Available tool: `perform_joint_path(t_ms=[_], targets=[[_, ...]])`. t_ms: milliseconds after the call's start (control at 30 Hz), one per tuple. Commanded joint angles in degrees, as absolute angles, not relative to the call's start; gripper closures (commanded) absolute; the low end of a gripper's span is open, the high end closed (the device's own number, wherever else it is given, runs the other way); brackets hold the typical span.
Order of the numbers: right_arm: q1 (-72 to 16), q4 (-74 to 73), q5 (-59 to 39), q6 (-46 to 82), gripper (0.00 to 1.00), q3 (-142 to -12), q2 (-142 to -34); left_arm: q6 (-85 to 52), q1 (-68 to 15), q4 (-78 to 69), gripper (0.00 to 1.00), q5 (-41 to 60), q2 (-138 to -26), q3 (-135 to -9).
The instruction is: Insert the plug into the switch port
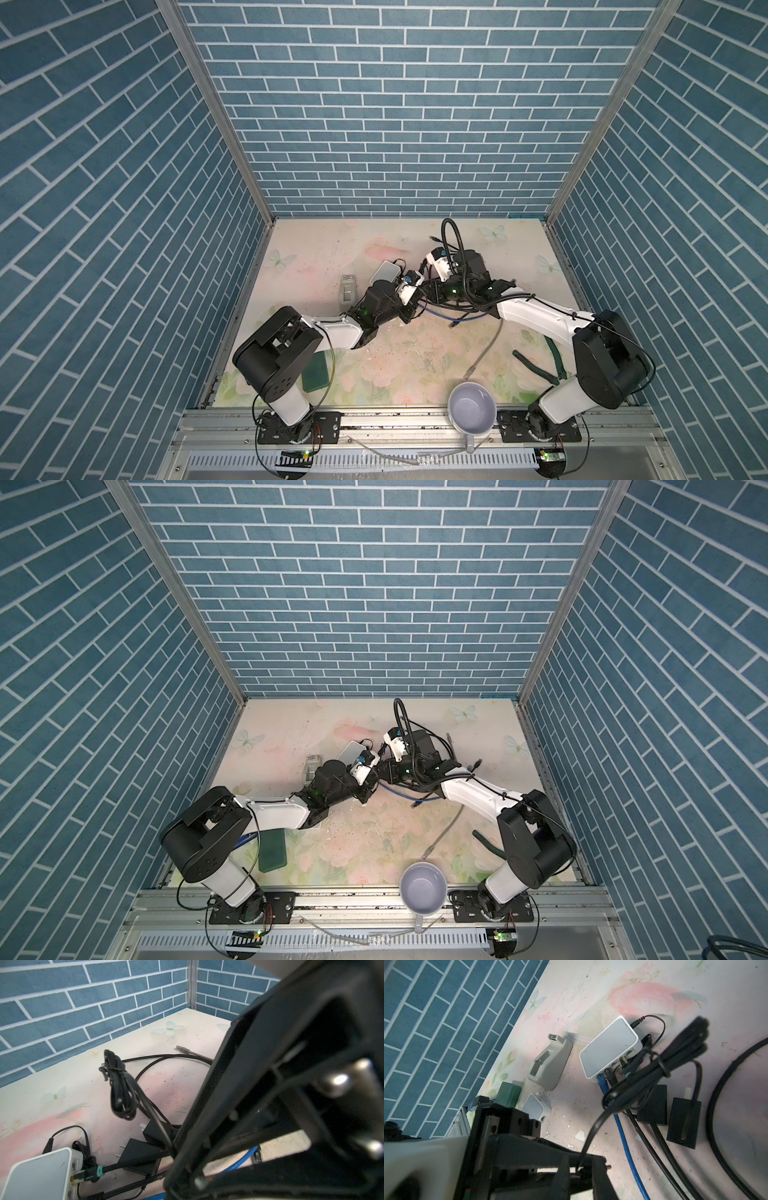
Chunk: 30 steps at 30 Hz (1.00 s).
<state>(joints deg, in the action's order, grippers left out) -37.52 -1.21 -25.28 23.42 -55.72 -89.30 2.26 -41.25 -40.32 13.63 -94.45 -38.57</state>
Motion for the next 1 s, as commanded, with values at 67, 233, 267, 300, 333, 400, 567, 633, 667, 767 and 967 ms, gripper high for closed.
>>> perform_joint_path(t_ms=[67, 233, 267, 300, 333, 400, 567, 633, 667, 767, 967], targets=[[-38.2, -0.6, -23.8, 21.3, 0.87, -58.3, -91.2, 2.8, -41.5, -40.9, 1.00, 15.8, -93.2, -39.8], [-38.2, -0.9, -23.6, 21.3, 1.00, -58.9, -92.2, 3.0, -41.5, -42.5, 0.98, 16.3, -92.6, -39.1], [-38.3, -1.1, -23.7, 21.6, 1.00, -59.0, -92.2, 3.3, -41.6, -42.5, 0.97, 16.4, -92.5, -38.9], [-38.3, -1.3, -23.9, 21.7, 1.00, -59.1, -92.2, 3.4, -41.5, -42.5, 0.95, 16.3, -92.5, -38.7], [-38.2, -1.4, -23.9, 21.9, 1.00, -59.2, -92.1, 3.6, -41.5, -42.6, 0.93, 16.2, -92.5, -38.5], [-38.2, -1.6, -23.8, 22.5, 1.00, -59.4, -91.8, 4.0, -41.5, -43.2, 0.84, 15.8, -92.3, -37.8], [-37.0, -2.4, -26.3, 25.8, 1.00, -60.0, -91.3, 5.1, -41.5, -49.9, 0.58, 14.9, -92.4, -33.6], [-36.2, -3.9, -28.2, 27.8, 1.00, -59.8, -91.3, 5.3, -41.4, -52.1, 0.57, 15.1, -92.5, -32.3], [-35.8, -4.7, -29.2, 28.8, 1.00, -59.7, -91.4, 5.5, -41.4, -52.6, 0.57, 15.2, -92.7, -32.0], [-35.2, -6.6, -31.3, 30.8, 1.00, -59.5, -91.1, 5.6, -41.4, -52.2, 0.57, 14.9, -93.2, -32.0], [-34.7, -6.8, -33.2, 31.9, 1.00, -59.7, -90.4, 5.6, -41.4, -55.5, 0.66, 13.8, -94.5, -31.1]])
